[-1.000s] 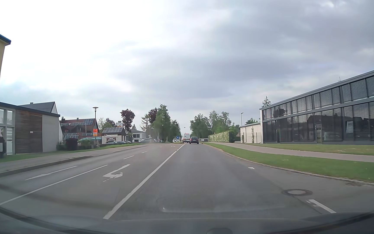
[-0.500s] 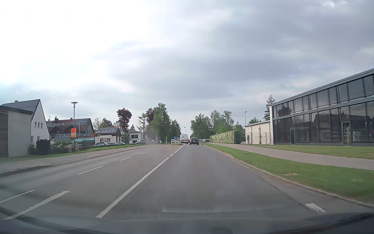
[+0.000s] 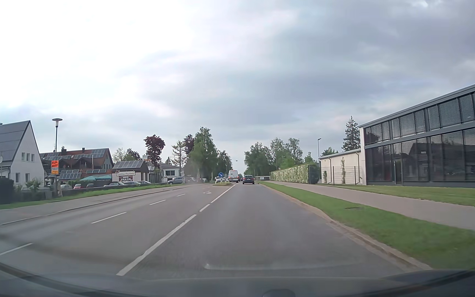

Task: Follow the waypoints while adhering to traffic rules and regulations

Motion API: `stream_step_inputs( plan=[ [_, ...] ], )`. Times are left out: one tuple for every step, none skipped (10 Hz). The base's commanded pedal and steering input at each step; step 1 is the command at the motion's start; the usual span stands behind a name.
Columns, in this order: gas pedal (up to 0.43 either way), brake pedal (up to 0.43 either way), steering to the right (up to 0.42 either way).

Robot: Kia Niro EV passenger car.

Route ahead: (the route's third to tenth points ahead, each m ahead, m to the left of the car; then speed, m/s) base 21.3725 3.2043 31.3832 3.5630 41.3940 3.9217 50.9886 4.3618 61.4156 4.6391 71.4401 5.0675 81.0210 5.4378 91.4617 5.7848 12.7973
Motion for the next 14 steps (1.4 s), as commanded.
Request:
stream_step_inputs(
  plan=[
    [0.15,0.0,-0.008],
    [0.15,0.0,-0.008],
    [0.15,0.0,-0.006],
    [0.15,0.0,-0.005],
    [0.157,0.0,-0.005],
    [0.157,0.0,-0.004],
    [0.157,0.0,-0.004],
    [0.157,0.0,-0.004],
    [0.157,0.0,-0.004],
    [0.157,0.0,-0.004],
    [0.157,0.0,-0.004],
    [0.15,0.0,-0.004],
    [0.15,0.0,-0.004],
    [0.15,0.0,-0.004]
  ],
)
